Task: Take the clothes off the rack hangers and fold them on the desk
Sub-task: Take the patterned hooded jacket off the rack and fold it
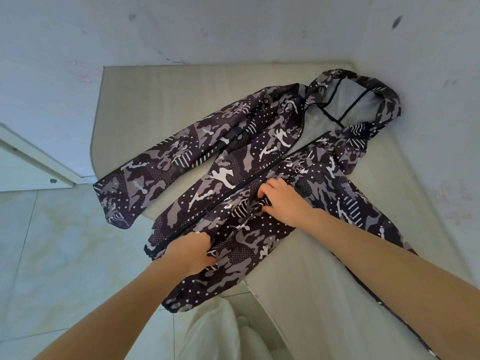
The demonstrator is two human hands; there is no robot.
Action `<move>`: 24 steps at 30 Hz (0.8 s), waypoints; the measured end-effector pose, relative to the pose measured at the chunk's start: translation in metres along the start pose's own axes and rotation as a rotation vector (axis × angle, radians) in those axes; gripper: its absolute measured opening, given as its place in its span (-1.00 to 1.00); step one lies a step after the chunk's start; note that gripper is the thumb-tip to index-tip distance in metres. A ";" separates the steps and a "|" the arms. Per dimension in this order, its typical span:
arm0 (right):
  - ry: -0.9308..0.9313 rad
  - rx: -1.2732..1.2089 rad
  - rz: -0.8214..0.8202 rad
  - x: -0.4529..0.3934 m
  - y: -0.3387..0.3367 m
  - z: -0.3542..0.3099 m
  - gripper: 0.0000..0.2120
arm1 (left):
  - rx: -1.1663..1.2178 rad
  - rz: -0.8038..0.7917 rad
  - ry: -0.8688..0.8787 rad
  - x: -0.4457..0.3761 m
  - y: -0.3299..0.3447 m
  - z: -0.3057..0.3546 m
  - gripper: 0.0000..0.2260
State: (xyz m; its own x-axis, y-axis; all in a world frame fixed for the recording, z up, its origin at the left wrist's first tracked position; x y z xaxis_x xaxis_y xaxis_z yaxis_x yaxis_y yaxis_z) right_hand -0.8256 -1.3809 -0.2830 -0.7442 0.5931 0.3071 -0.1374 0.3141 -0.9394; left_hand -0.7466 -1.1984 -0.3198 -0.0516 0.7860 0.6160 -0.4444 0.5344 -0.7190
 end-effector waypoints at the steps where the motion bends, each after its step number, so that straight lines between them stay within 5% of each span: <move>1: -0.008 -0.074 0.016 0.002 -0.007 0.003 -0.72 | -0.072 0.021 -0.004 0.000 -0.009 0.007 -0.72; 6: 0.088 -0.256 0.236 0.018 -0.057 0.052 -0.76 | -0.171 0.164 0.002 -0.018 -0.051 0.045 -0.72; 10: 0.405 -0.181 0.298 0.041 -0.071 0.138 -0.66 | -0.089 0.314 0.033 -0.047 -0.079 0.072 -0.73; 15: 0.820 -0.319 0.031 0.080 -0.021 0.242 -0.30 | 0.142 0.387 0.075 -0.091 -0.084 0.097 -0.60; 19: 0.915 -0.600 -0.105 0.095 0.009 0.264 -0.23 | 0.507 0.426 0.131 -0.119 -0.078 0.105 -0.50; 24: 0.941 -0.495 -0.144 0.089 0.021 0.283 -0.11 | 0.452 0.480 0.287 -0.136 -0.097 0.130 -0.41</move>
State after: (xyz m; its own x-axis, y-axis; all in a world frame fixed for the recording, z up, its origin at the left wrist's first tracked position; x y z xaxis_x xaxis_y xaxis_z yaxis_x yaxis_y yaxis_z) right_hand -1.0795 -1.5316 -0.3183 0.0895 0.7930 0.6025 0.2538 0.5669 -0.7838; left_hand -0.8125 -1.3976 -0.2926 -0.1250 0.9859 0.1115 -0.7618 -0.0233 -0.6474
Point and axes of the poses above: each hand's wrist, its own x-axis away from the middle knuckle, its own y-axis out of the palm, z = x × y, the point moved 10 cm from there along -x, towards the middle knuckle, and after that the axes turned 13 degrees about y, right-handed, at the moved point
